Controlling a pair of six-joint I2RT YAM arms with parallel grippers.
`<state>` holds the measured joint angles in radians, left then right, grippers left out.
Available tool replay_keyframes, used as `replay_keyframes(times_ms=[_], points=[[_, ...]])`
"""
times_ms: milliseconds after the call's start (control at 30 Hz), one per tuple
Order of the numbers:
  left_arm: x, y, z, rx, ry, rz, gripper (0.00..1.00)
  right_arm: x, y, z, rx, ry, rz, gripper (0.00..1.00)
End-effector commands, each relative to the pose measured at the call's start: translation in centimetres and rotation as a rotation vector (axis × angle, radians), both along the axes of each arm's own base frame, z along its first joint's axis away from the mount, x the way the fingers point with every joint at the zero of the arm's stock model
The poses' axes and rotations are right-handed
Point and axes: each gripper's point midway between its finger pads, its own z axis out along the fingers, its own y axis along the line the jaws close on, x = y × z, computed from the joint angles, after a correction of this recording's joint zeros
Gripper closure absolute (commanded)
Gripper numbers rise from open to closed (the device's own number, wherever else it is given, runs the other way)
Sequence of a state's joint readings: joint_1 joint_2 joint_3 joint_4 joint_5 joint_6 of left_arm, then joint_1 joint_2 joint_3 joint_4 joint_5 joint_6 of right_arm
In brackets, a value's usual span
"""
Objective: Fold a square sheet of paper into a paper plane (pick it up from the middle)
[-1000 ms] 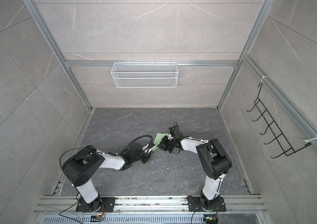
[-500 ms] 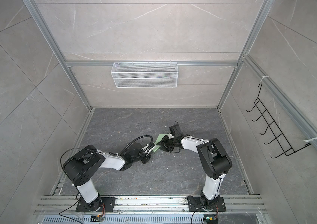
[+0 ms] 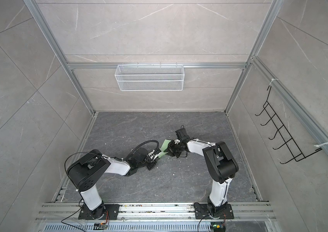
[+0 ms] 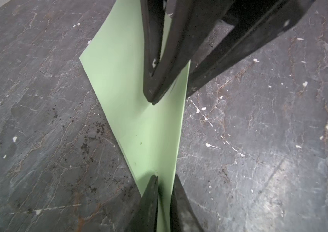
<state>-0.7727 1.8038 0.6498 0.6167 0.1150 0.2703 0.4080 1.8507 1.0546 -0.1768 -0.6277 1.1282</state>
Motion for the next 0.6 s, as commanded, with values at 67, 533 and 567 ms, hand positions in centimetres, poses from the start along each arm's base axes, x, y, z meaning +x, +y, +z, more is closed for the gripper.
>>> replay_keyframes(times_ms=[67, 533, 567], points=[[0.6, -1.2, 2.2, -0.083, -0.056, -0.010, 0.71, 0.0, -0.3, -0.3, -0.010, 0.036, -0.022, 0.90], [0.5, -0.4, 1.9, -0.152, -0.070, 0.051, 0.70, 0.0, -0.6, -0.4, -0.016, 0.092, -0.079, 0.93], [0.5, -0.4, 1.8, -0.151, -0.068, 0.052, 0.72, 0.0, -0.6, -0.5, -0.016, 0.095, -0.080, 0.93]])
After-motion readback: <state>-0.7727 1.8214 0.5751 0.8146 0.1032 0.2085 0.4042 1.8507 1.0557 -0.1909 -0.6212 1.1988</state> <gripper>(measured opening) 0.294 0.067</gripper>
